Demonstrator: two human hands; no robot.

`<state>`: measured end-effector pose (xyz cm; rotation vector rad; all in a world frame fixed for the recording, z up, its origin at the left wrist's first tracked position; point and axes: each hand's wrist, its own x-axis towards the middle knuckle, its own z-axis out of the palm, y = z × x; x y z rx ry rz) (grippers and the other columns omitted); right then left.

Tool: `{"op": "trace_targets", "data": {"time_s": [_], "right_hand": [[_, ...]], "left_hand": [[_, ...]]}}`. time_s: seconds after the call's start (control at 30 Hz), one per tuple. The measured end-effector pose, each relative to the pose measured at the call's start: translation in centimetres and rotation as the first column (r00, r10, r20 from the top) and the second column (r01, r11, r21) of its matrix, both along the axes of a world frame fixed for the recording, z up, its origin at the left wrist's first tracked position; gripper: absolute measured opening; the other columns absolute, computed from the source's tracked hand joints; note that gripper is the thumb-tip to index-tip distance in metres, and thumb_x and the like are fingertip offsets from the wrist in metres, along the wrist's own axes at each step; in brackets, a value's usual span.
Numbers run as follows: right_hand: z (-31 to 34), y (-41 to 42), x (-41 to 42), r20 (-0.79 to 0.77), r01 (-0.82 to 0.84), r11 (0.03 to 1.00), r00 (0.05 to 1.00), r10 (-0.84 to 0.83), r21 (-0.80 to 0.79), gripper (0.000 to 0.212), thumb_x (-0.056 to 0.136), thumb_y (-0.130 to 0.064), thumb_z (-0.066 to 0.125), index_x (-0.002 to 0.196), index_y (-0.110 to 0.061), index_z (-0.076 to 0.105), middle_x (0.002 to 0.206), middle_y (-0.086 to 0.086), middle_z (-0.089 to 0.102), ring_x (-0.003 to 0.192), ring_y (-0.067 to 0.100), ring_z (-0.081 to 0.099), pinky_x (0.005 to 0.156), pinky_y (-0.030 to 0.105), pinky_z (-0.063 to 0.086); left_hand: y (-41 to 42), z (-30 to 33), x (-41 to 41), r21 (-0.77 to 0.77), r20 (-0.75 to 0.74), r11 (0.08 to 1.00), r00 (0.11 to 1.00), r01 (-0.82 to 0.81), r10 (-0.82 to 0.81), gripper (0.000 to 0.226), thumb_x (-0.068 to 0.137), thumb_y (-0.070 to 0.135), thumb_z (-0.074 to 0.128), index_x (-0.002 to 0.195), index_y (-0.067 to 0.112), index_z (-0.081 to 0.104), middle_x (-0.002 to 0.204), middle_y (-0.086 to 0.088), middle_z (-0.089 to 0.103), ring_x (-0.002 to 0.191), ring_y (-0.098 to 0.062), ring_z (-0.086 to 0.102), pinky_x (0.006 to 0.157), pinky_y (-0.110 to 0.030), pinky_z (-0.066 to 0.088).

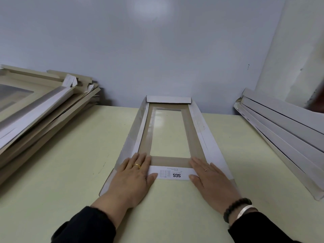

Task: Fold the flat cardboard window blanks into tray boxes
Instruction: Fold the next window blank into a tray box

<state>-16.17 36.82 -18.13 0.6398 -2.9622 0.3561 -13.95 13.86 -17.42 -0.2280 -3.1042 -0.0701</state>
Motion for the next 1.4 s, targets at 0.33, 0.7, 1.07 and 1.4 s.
{"op": "trace_targets", "data": {"time_s": [0.33,0.7,1.07,1.4], "right_hand": [[2.1,-0.1,2.1,-0.394,-0.024,0.991,0.919,-0.029,-0.128,0.033,0.046,-0.014,0.091,0.068,-0.014,0.067,0.052,-0.002,0.061,0.044,0.018,0.058,0.038,0.017,0.043],[2.4,-0.1,2.9,-0.400,-0.097,0.987,0.916,0.039,-0.126,0.040,0.056,-0.045,0.082,0.059,-0.016,0.054,0.060,-0.007,0.060,0.051,0.015,0.057,0.043,0.022,0.043],[2.4,-1.4,2.6,-0.397,-0.039,0.995,0.918,0.000,-0.091,0.034,0.054,-0.010,0.088,0.059,-0.017,0.055,0.060,-0.007,0.054,0.053,0.014,0.054,0.059,0.020,0.031],[3.0,-0.8,4.2,-0.640,-0.172,0.984,0.753,0.154,0.034,0.023,0.056,0.003,0.075,0.062,-0.013,0.060,0.060,0.001,0.056,0.052,0.022,0.054,0.055,0.028,0.038]], "left_hand": [[-0.4,2.0,1.6,0.299,-0.256,0.949,0.966,0.104,-0.025,0.070,0.083,0.061,0.010,0.101,0.024,0.067,0.103,0.013,0.066,0.104,-0.009,0.055,0.091,-0.020,0.032],[-0.8,2.0,2.9,0.305,-0.167,0.938,0.979,0.167,-0.120,0.039,0.090,0.050,0.048,0.128,0.040,0.046,0.123,0.023,0.048,0.114,0.000,0.040,0.092,-0.016,0.030],[-0.2,1.4,2.4,0.201,-0.244,0.976,0.969,0.082,-0.032,0.024,0.095,0.042,0.040,0.110,0.028,0.054,0.108,0.011,0.049,0.105,-0.011,0.042,0.081,-0.020,0.028],[-3.7,4.2,3.5,0.579,-0.441,0.809,0.874,0.103,0.204,0.027,0.094,0.030,0.047,0.087,0.020,0.070,0.081,0.019,0.061,0.085,-0.019,0.053,0.075,-0.025,0.037]]}}
